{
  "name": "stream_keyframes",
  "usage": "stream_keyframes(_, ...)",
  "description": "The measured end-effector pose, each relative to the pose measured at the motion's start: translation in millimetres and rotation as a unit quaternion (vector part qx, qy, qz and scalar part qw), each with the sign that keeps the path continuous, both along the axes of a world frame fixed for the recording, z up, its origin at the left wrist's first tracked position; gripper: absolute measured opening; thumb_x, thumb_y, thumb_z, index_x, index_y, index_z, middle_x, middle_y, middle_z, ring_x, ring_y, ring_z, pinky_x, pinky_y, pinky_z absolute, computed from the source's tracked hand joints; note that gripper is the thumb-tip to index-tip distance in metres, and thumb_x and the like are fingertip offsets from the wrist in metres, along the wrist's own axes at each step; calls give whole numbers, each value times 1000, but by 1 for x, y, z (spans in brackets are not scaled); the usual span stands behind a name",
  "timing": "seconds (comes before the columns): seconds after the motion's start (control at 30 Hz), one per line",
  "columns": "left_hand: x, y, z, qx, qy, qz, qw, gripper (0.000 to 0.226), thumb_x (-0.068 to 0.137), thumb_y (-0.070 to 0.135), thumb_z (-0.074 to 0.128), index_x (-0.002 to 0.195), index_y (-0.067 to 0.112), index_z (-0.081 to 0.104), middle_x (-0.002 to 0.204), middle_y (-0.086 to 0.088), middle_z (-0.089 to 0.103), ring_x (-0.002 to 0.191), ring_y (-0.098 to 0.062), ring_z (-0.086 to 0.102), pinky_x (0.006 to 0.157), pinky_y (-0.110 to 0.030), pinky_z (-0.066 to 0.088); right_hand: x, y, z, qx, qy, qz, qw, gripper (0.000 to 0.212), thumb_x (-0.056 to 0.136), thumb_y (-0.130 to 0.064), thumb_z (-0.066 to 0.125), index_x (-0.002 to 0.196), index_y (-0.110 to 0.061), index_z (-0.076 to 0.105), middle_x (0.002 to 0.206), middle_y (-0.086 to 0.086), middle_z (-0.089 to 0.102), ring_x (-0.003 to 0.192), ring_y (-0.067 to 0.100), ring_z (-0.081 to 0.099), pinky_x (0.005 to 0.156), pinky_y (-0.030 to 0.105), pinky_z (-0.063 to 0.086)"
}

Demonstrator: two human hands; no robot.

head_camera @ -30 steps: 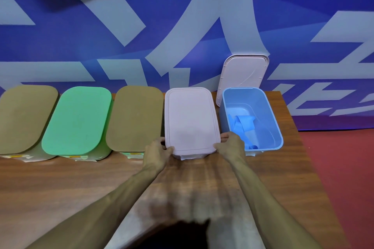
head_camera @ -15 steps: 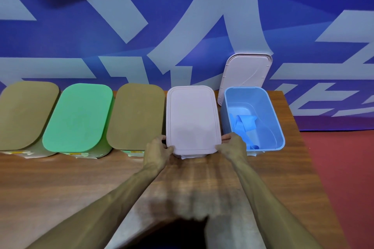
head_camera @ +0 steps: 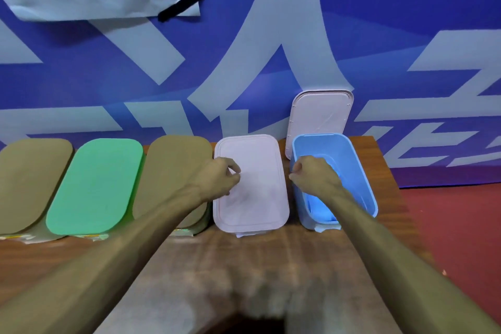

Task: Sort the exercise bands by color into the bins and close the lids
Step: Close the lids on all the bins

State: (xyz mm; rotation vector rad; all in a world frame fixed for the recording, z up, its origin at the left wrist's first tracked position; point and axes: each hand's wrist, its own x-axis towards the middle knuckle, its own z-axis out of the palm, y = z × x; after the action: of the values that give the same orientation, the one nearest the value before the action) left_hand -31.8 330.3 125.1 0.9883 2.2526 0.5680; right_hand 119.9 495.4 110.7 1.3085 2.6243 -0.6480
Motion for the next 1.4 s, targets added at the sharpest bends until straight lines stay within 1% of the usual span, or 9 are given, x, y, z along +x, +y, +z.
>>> stream_keyframes(0.27, -14, 94, 53, 140, -14, 9, 990, 24, 95, 15, 51, 115, 14, 63, 105, 4, 62, 98, -11, 59, 82, -19, 42, -21, 103, 56, 81, 78, 23, 993, 46, 88, -21, 57, 132, -15, 49, 135, 9, 51, 121, 31, 51, 96, 39, 44)
stream_keyframes(0.53, -22, 153, 35, 180, -99, 56, 977, 20, 93, 16, 54, 108, 20, 65, 96, 1, 66, 94, -16, 65, 83, -26, 49, -37, 176, 38, 140, 81, 51, 986, 55, 89, -10, 50, 141, -15, 34, 147, 2, 32, 124, 33, 44, 100, 44, 42)
stream_keyframes(0.63, -19, 162, 26, 170, -120, 58, 976, 21, 93, 15, 52, 111, 19, 63, 98, -2, 66, 95, -16, 65, 88, -29, 51, -38, 184, 24, 258, 79, 76, 960, 55, 87, -7, 48, 140, -15, 35, 143, 4, 35, 124, 30, 37, 104, 42, 31)
stream_keyframes(0.77, -11, 168, 18, 153, -152, 58, 975, 22, 93, 11, 51, 111, 18, 61, 103, -6, 67, 95, -18, 67, 87, -30, 51, -36, 185, 3, 231, 72, 60, 968, 60, 85, -5, 48, 142, -16, 31, 138, 6, 39, 133, 26, 31, 117, 50, 8)
stream_keyframes(0.9, -2, 168, 13, 147, -164, 63, 973, 21, 95, 12, 49, 112, 18, 60, 102, -3, 67, 92, -15, 66, 77, -21, 53, -29, 184, -6, 259, 77, 43, 962, 50, 87, -5, 50, 135, -17, 42, 126, 6, 42, 121, 27, 39, 114, 52, 13)
stream_keyframes(1.0, 8, 164, 11, 142, -193, 77, 968, 21, 95, 9, 47, 109, 16, 61, 97, -4, 69, 86, -15, 67, 67, -15, 52, -23, 182, 2, 295, 85, 84, 948, 30, 91, -10, 51, 118, -20, 59, 114, 6, 43, 104, 27, 39, 89, 37, 28)
stream_keyframes(1.13, 27, 159, 7, 138, -294, 162, 932, 21, 96, 13, 45, 107, 9, 62, 103, -15, 70, 89, -25, 71, 77, -30, 56, 7, 174, 10, 289, 61, 132, 946, 37, 90, -2, 49, 112, -28, 64, 106, 1, 58, 92, 24, 37, 74, 31, 18)
stream_keyframes(1.27, 51, 147, 7, 74, -371, 169, 910, 31, 94, 26, 48, 118, 9, 59, 105, -14, 70, 91, -27, 71, 82, -38, 56, 38, 155, 3, 325, 74, 99, 938, 32, 72, 7, 61, 68, -24, 54, 68, -8, 57, 72, 19, 34, 67, 29, 11)
stream_keyframes(1.4, 70, 134, 5, 80, -453, 210, 863, 41, 95, 42, 49, 116, 6, 52, 104, -17, 66, 86, -31, 70, 76, -45, 58, 76, 129, -8, 326, 214, 62, 919, 31, 76, 0, 59, 82, -28, 70, 82, -13, 68, 74, 20, 44, 69, 30, 24)
